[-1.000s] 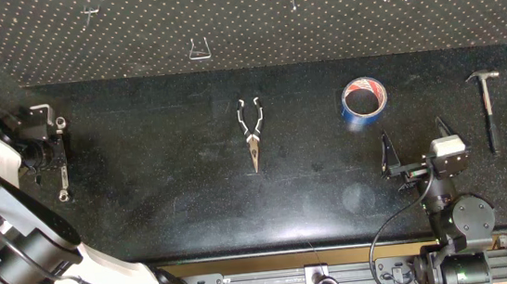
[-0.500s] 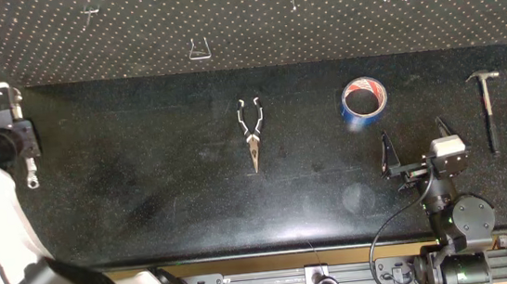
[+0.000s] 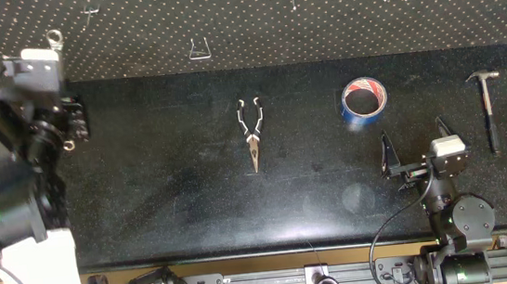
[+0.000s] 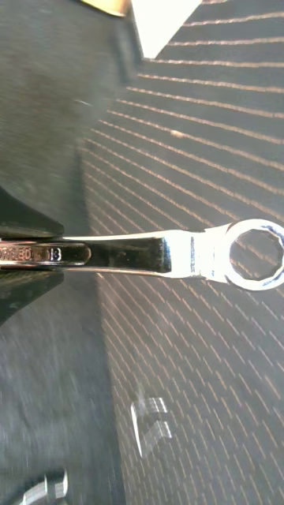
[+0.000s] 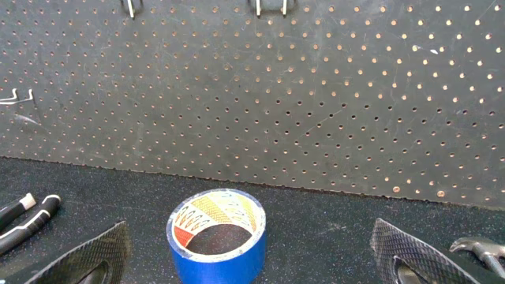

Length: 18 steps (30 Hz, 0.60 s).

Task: Place Tools Onto Pegboard

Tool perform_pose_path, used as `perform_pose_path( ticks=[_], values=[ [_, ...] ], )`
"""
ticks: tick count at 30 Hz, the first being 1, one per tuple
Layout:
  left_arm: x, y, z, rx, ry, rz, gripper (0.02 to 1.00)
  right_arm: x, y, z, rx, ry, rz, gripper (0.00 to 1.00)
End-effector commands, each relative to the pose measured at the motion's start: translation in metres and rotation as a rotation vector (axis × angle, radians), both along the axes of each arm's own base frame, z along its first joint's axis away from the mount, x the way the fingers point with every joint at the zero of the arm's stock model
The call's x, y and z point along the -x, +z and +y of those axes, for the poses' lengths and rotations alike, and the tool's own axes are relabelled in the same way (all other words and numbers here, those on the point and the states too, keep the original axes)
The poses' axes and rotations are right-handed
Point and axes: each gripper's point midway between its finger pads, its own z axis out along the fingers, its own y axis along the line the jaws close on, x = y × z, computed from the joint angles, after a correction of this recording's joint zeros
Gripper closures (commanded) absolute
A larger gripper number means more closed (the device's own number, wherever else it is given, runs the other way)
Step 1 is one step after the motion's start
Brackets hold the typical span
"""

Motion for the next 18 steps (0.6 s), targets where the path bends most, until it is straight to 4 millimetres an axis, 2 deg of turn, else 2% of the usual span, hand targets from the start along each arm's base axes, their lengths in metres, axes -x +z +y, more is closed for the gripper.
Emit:
perform_pose_path(
  ticks=[1,2,7,9,11,13,15,18],
  values=[
    [0.028,0.035,-0.031,0.067,0.014,-0.1,0.991,0.0,-0.002,0.001,0.018,0.003,0.0,0.009],
    [0.033,0.03,-0.033,0.084,0.018,-0.079,0.989,0.0,-0.002,0.001,0.018,0.003,0.0,0.009],
    [0.062,-0.022,-0.038,0.158,0.058,0.121,0.989,0.0,-0.002,0.001,0.018,0.002,0.0,0.009],
    [0.072,-0.035,-0.04,0.159,0.052,0.105,0.989,0.0,-0.002,0.001,0.018,0.002,0.0,0.009],
    [0.077,-0.041,-0.041,0.143,0.049,0.017,0.989,0.0,-0.002,0.001,0.018,0.003,0.0,0.009],
    [0.076,-0.039,-0.036,0.114,0.063,-0.1,0.989,0.0,-0.002,0.001,0.018,0.003,0.0,0.009],
    [0.064,-0.04,-0.03,0.088,0.076,-0.197,0.989,0.0,-0.002,0.001,0.018,0.003,0.0,0.009],
    [0.042,-0.052,-0.026,0.083,0.076,-0.221,0.991,0.0,-0.002,0.001,0.018,0.003,0.0,0.009]
  ],
)
